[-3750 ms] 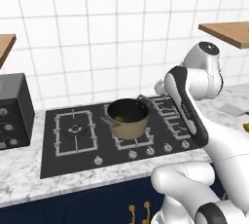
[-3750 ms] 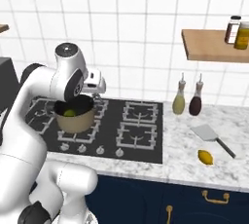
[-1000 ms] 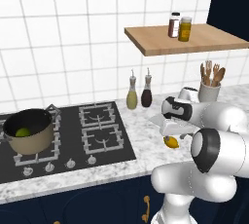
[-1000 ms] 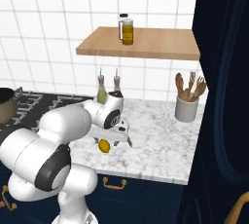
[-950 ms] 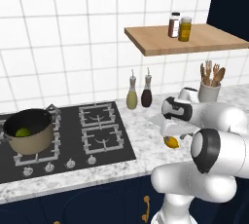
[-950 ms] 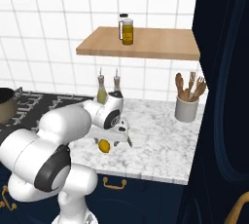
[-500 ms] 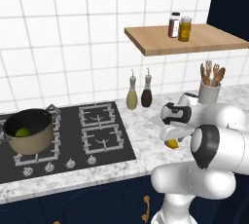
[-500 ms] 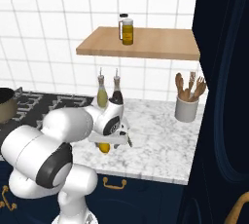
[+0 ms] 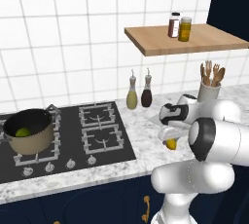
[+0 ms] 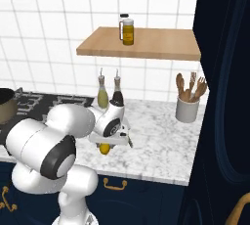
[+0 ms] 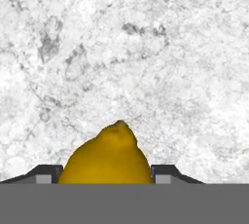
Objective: Put the lime and lemon in the pot. Retrieve the spatula and lightly stir the vegetables in the pot.
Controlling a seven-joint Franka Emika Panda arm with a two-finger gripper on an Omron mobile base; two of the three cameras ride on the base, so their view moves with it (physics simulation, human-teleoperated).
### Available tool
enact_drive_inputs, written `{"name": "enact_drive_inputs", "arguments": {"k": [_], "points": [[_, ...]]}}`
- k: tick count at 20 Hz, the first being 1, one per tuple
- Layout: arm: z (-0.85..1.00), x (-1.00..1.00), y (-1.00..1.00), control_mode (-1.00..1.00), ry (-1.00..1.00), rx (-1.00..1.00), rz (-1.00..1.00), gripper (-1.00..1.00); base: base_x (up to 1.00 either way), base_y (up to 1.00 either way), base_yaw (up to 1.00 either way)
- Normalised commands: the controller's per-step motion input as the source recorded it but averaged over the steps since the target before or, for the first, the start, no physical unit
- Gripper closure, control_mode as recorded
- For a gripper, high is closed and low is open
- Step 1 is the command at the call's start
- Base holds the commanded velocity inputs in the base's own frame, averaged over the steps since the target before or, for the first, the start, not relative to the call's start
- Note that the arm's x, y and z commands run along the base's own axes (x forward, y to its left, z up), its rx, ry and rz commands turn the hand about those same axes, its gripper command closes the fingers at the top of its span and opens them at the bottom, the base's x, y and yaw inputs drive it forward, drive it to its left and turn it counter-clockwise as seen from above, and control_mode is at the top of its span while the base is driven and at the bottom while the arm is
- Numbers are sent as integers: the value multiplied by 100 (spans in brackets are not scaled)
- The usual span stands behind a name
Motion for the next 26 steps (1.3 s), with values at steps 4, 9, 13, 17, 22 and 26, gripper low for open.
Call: {"name": "enact_drive_inputs", "arguments": {"k": [4, 9, 13, 17, 22, 26], "points": [[11, -27, 16, -100, -20, 0, 0, 100, 0, 0, 0], [71, -37, 51, -100, -36, 0, 0, 100, 0, 0, 0], [100, -17, 64, -100, -8, 0, 0, 100, 0, 0, 0], [78, -18, 54, -100, -3, 0, 0, 100, 0, 0, 0], [91, -33, 0, -100, -3, 0, 0, 100, 0, 0, 0], [85, -25, -21, -100, 3, 0, 0, 100, 0, 0, 0]]}}
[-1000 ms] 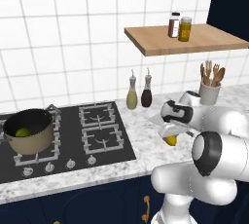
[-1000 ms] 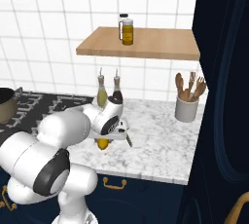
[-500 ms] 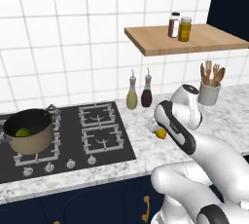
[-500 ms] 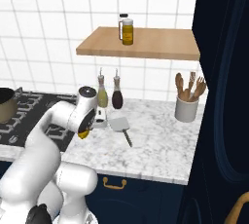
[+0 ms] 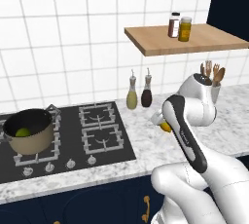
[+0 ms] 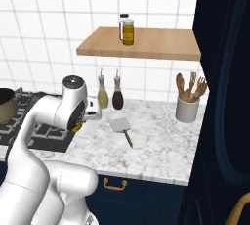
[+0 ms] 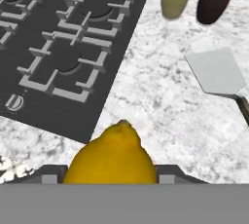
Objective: Put the lime and lemon in the pot. Retrieve the spatula and lightly stir the vegetables in the pot.
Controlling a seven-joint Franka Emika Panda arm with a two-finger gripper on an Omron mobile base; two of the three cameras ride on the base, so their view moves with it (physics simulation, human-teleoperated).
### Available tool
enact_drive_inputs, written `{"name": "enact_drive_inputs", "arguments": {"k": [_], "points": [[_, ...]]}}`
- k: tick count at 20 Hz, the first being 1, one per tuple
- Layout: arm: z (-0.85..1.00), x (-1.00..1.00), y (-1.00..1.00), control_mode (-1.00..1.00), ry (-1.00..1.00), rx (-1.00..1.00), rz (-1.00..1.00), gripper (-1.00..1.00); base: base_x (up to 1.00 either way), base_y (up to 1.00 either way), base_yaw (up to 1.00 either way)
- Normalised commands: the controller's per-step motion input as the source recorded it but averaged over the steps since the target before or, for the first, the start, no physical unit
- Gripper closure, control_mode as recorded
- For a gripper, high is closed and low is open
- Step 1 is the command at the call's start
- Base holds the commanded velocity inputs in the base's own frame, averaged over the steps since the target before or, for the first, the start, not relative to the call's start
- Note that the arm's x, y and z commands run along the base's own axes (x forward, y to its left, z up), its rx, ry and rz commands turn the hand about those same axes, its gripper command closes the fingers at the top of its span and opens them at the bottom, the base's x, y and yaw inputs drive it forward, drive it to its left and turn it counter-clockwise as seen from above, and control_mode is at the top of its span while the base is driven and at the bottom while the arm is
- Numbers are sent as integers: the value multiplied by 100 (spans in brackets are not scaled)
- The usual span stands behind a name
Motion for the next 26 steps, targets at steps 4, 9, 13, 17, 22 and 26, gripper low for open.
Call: {"name": "enact_drive_inputs", "arguments": {"k": [4, 9, 13, 17, 22, 26], "points": [[2, 0, -6, -100, 0, 0, 1, 100, 0, 0, 0], [0, 0, 0, 100, 0, 0, 0, 100, -23, 79, -2], [0, 0, 0, 100, 0, 0, 0, 100, -69, 100, -2], [0, 0, 0, 100, 0, 0, 0, 100, -61, 100, 0], [0, 0, 0, 100, 0, 0, 0, 100, 45, 100, -8], [0, 0, 0, 100, 0, 0, 0, 100, 28, 64, -9]]}}
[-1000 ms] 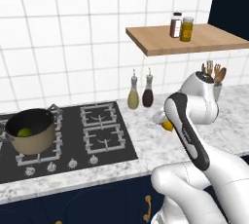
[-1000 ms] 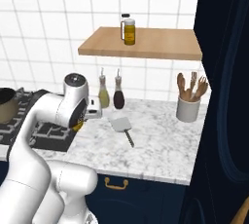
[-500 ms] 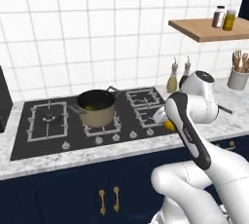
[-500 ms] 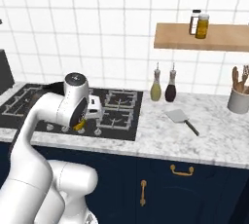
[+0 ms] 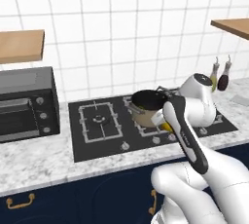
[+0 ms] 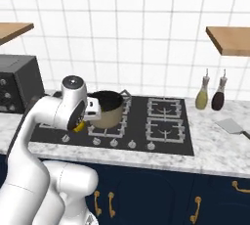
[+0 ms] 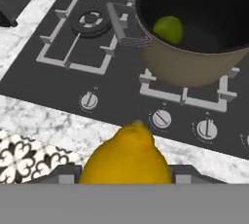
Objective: Put the lime and lemon in the pot. Retrieve the spatula and lightly stir the vegetables in the pot.
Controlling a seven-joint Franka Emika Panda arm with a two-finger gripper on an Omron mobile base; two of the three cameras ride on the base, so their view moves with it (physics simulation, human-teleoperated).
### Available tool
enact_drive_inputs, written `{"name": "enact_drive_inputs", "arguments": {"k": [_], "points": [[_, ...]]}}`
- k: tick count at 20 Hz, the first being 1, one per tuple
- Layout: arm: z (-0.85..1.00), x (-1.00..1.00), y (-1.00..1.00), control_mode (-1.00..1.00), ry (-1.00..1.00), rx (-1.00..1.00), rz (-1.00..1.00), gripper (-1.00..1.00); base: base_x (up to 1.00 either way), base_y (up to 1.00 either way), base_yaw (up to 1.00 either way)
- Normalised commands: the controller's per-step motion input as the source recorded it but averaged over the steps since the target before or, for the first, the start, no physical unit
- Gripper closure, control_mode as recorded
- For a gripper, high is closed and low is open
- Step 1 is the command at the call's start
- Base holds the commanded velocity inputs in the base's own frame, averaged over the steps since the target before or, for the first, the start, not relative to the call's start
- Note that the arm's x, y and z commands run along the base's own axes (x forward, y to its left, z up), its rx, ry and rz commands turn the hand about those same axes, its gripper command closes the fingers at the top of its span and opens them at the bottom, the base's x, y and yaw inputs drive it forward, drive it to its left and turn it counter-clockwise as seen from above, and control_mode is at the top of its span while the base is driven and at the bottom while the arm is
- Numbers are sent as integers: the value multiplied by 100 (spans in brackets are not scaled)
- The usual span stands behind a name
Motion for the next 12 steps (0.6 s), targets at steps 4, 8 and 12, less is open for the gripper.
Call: {"name": "enact_drive_inputs", "arguments": {"k": [4, 8, 12], "points": [[0, 0, 0, 100, 0, 0, 0, 100, 0, -16, -4], [0, 0, 0, 100, 0, 0, 0, 100, 59, -17, -10], [0, 0, 0, 100, 0, 0, 0, 100, 52, 3, -1]]}}
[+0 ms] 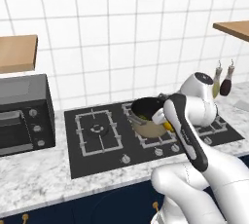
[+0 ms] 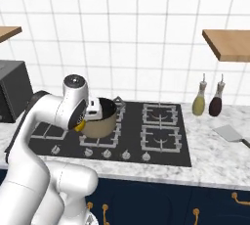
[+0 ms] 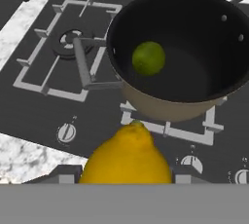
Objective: Put the lime and lemon in the pot. Retrieve the spatula and lightly stir the vegetables in the pot.
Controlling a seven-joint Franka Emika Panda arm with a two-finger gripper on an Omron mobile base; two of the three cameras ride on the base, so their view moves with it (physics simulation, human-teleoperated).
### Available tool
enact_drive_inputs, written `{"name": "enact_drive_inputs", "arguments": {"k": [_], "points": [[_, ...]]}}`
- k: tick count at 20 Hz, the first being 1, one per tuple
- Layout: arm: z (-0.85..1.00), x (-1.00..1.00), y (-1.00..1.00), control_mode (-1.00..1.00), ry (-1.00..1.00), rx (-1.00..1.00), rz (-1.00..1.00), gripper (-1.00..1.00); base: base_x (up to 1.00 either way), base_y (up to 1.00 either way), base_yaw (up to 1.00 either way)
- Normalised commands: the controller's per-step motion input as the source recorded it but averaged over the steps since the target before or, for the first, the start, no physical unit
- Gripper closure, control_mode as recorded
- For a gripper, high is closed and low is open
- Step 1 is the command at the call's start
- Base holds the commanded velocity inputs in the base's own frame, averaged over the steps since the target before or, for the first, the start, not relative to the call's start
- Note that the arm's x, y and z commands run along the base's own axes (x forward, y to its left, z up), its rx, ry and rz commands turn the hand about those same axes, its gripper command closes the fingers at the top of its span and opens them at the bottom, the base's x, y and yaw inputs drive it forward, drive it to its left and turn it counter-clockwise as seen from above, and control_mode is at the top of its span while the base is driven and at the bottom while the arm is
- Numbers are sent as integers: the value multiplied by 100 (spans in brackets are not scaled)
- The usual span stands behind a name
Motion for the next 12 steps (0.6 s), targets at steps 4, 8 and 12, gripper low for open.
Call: {"name": "enact_drive_inputs", "arguments": {"k": [4, 8, 12], "points": [[-3, 8, 0, -100, 3, 0, 0, 100, 1, 0, 0], [-2, 87, 1, -100, 23, 0, -1, 100, 0, 0, 0], [0, 100, 0, -100, 24, 1, 0, 100, 0, 0, 0]]}}
